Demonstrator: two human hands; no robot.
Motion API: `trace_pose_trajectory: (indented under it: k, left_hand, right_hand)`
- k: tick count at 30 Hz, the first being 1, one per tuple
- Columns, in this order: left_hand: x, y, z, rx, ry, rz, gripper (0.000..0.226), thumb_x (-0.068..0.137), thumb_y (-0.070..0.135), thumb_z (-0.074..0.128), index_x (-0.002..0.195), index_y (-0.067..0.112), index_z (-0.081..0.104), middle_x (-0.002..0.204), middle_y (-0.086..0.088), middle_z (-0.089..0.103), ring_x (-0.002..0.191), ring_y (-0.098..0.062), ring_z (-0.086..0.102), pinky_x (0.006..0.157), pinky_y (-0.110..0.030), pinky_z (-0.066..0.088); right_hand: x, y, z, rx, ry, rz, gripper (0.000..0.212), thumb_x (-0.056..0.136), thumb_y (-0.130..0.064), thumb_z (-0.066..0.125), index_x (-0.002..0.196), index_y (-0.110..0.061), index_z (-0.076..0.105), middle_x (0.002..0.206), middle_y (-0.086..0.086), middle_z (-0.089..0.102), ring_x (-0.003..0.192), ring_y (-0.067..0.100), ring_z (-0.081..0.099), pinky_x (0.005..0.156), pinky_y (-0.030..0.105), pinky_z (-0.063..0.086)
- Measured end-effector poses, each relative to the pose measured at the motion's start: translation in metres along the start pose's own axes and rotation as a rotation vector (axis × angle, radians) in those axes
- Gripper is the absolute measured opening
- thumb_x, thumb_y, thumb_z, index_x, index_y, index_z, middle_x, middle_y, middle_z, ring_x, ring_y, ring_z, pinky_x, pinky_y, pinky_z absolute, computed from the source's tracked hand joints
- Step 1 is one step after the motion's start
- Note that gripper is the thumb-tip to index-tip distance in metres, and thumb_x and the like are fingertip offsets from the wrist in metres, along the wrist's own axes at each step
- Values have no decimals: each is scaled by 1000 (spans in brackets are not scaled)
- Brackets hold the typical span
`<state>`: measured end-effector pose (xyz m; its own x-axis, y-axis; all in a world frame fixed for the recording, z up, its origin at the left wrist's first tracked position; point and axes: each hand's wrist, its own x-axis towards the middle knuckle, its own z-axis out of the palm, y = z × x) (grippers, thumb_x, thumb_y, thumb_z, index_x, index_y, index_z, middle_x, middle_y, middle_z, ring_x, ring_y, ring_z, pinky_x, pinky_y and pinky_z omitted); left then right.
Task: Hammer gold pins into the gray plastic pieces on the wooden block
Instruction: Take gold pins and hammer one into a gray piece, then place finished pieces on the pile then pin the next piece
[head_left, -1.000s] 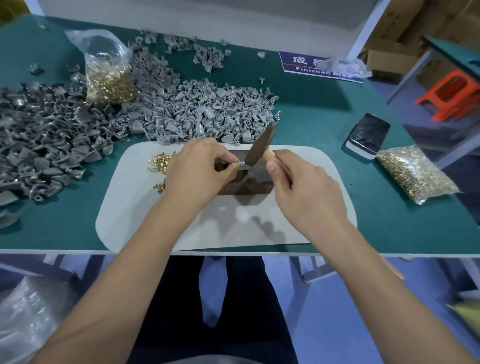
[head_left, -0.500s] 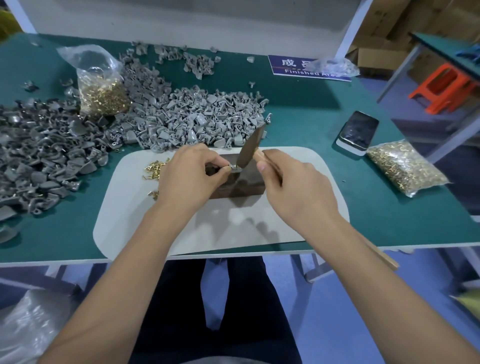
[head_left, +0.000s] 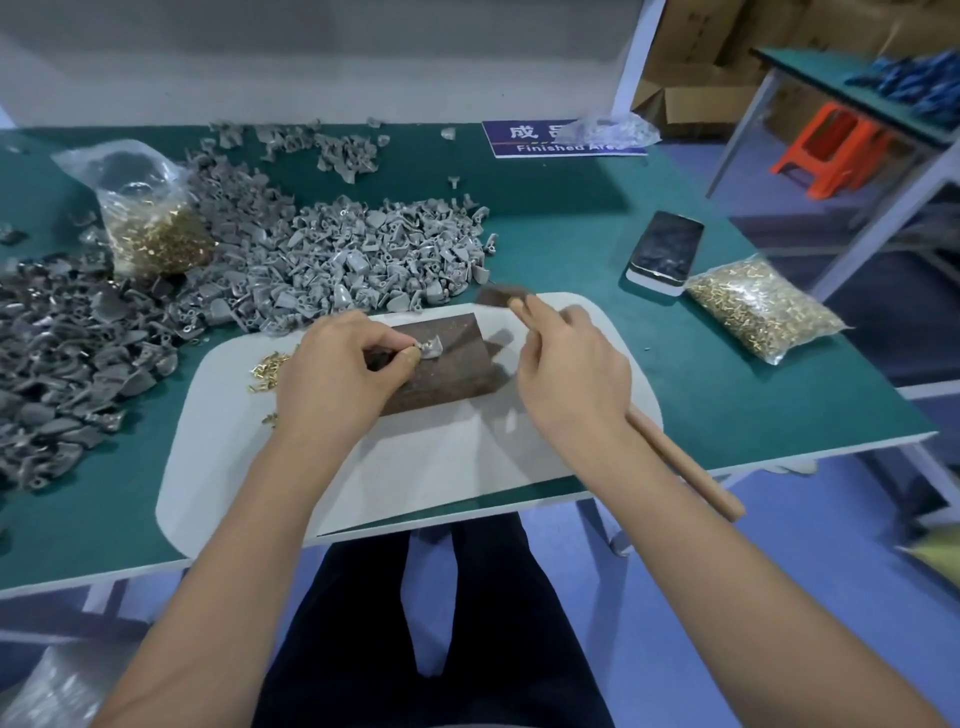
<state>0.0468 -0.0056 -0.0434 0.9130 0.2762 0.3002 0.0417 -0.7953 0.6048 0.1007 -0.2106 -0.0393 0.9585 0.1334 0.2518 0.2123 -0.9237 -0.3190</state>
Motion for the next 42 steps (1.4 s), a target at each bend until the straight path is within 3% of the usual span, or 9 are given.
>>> trace_pose_trajectory:
  k: [3, 7, 10, 13, 21, 28, 35, 39, 42]
  left_hand:
    - [1, 0, 1, -7, -5, -12, 3, 89, 39, 73, 87, 39, 77, 84, 11, 60, 88, -18, 57, 68, -43, 51]
    - [0, 0, 1, -11, -10, -25, 3, 88, 40, 74, 87, 40, 76, 85, 11, 61, 91, -18, 58, 71, -43, 52]
    - [0, 3, 0, -25, -15, -36, 4, 88, 38, 75, 86, 41, 75, 87, 11, 62, 92, -18, 58, 72, -43, 53]
    - [-5, 6, -3, -75, -11, -20, 2, 88, 33, 76, 88, 35, 77, 86, 10, 62, 90, -19, 59, 74, -42, 52]
    - [-36, -10, -27, -49, 195, -64, 11, 82, 24, 78, 89, 32, 74, 97, 18, 64, 108, -14, 56, 87, -35, 48]
    - [-62, -74, -75, 54, 360, -190, 14, 85, 26, 76, 96, 34, 74, 103, 17, 60, 106, -6, 52, 76, -29, 45]
    - [-90, -138, -114, 248, 420, -341, 20, 86, 17, 76, 105, 21, 76, 105, 1, 68, 107, -27, 57, 87, -42, 48]
    - [-103, -150, -122, 312, 501, -417, 21, 88, 25, 73, 109, 26, 74, 108, 3, 65, 114, -28, 54, 95, -40, 40]
    - [-113, -147, -127, 233, 638, -371, 18, 92, 23, 71, 109, 24, 74, 107, 4, 64, 111, -24, 56, 96, -40, 42]
  right_hand:
    - [1, 10, 11, -27, -32, 63, 39, 97, -17, 52, 131, -35, 60, 118, 5, 49, 103, 32, 55, 74, 37, 33]
    - [1, 11, 23, -151, 5, 26, 40, 94, -16, 51, 125, -37, 63, 114, 2, 51, 112, 30, 43, 92, 41, 26]
    - [-1, 5, 21, 66, 79, -51, 32, 97, -21, 53, 123, -32, 68, 114, 1, 57, 111, 29, 47, 92, 41, 32]
    - [-5, -15, 13, 286, 144, -287, 25, 95, -26, 61, 117, -27, 73, 108, -3, 68, 107, 27, 54, 89, 42, 41]
    - [-6, -68, 13, 411, 21, -532, 10, 90, -30, 71, 97, -37, 74, 97, -18, 68, 101, 12, 55, 87, 40, 38]
    - [-7, -158, 49, 500, -143, -641, 3, 92, -29, 70, 92, -31, 73, 92, -14, 69, 99, 18, 59, 93, 45, 40]
    - [-25, -251, 93, 463, -262, -749, 6, 94, -30, 65, 93, -31, 72, 95, -14, 68, 100, 18, 56, 91, 42, 41]
    - [-38, -275, 109, 406, -254, -761, 8, 94, -29, 64, 95, -29, 71, 95, -14, 66, 100, 18, 53, 81, 33, 33]
    - [-45, -277, 112, 432, -238, -757, 5, 92, -27, 65, 90, -26, 70, 91, -14, 65, 97, 19, 55, 83, 36, 38]
